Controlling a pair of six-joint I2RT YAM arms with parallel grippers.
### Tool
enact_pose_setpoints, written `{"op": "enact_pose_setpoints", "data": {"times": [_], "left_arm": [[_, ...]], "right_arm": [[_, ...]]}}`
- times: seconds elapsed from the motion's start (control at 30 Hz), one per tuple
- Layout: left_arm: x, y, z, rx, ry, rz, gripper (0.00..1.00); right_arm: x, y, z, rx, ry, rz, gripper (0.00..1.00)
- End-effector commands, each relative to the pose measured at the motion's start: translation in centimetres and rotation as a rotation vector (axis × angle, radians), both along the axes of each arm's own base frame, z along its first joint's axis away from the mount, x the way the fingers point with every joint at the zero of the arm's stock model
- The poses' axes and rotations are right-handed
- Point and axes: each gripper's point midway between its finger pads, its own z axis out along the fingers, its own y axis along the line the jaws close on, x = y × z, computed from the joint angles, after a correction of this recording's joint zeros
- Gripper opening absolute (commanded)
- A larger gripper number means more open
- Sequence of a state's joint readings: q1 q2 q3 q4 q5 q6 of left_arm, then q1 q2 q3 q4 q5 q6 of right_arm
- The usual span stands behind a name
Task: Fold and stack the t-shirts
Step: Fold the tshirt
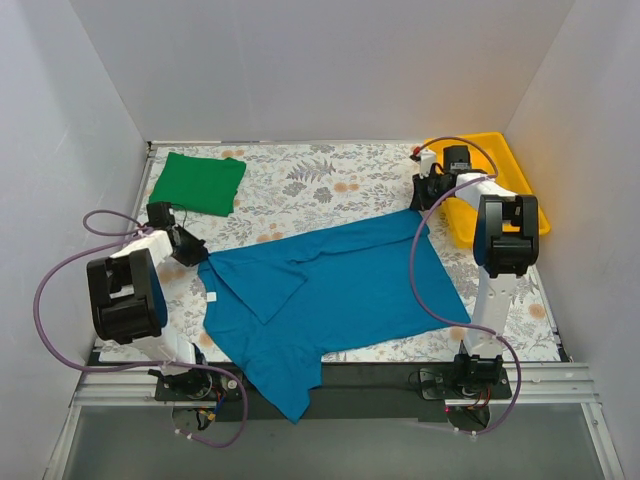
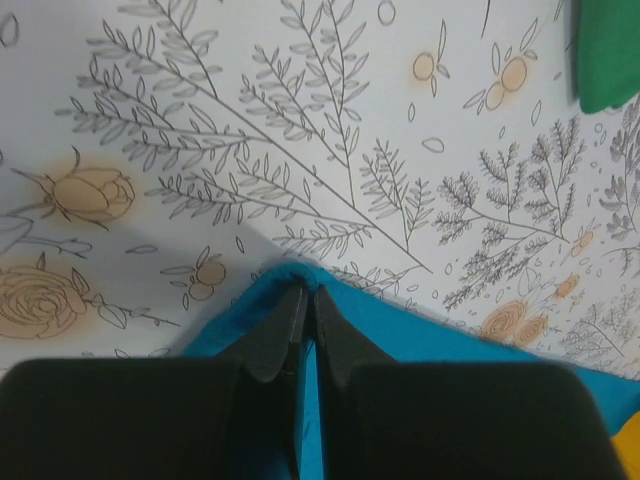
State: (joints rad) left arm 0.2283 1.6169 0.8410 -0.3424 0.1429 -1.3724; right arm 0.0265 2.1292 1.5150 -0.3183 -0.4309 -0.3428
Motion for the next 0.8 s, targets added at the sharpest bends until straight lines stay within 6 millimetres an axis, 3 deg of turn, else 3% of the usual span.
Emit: {"op": "enact_pose_setpoints", "data": {"times": [0.0,0.07,0.1,0.3,0.33,0.47,0.5,0.53,0.57,0.6,0.67,0.7,0.73,0.77], "left_arm": [[1.6,1.7,1.2,0.036,-0.033,0.002,0.0],[2.4,2.2,1.4,0.044,-0.034,-0.004,0.0],[2.6,2.3,1.3,0.044,-0.032,-0.007,0.0],[4.6,2.7,1.6,0.049,-0.042,-0.033,0.0],[4.7,2.8,1.5,0.051,-0.037,-0.033,0.0],[6.0,3.1,2.1,0.057,-0.058,-0.048,0.0],[6.4,3.0,2.7,0.054,-0.076,-0.057,0.04],[6.7,2.8,3.3,0.046,-0.093,-0.075,0.12],[6.9,2.8,4.0,0.046,-0.11,-0.08,0.2],[7.2,2.8,4.9,0.054,-0.133,-0.086,0.33],[7.3,3.1,8.1,0.097,-0.211,-0.088,0.43],[7.2,3.3,9.2,0.116,-0.237,-0.088,0.48],[7.0,3.6,10.4,0.148,-0.262,-0.082,0.51],[6.7,3.7,12.9,0.176,-0.32,-0.08,0.52]], "right_arm": [[2.7,0.3,2.5,0.013,-0.068,0.01,0.01],[3.5,0.4,2.7,0.016,-0.073,0.013,0.01],[4.6,0.6,4.0,0.019,-0.109,0.02,0.01],[7.5,2.0,5.0,0.01,-0.165,0.047,0.01],[8.5,2.4,6.3,0.009,-0.202,0.051,0.01],[10.6,2.9,8.3,-0.006,-0.265,0.032,0.01],[10.9,3.2,8.6,-0.006,-0.271,0.031,0.03],[10.9,3.4,9.1,-0.006,-0.282,0.035,0.11],[10.8,3.7,9.8,-0.002,-0.295,0.046,0.27],[10.6,3.7,11.5,-0.009,-0.329,0.061,0.35],[9.1,4.5,12.1,-0.009,-0.335,0.107,0.48],[8.2,4.8,14.4,-0.013,-0.374,0.128,0.5],[7.3,5.5,15.0,-0.022,-0.395,0.168,0.52],[6.0,6.5,15.8,0.001,-0.407,0.231,0.56]]}}
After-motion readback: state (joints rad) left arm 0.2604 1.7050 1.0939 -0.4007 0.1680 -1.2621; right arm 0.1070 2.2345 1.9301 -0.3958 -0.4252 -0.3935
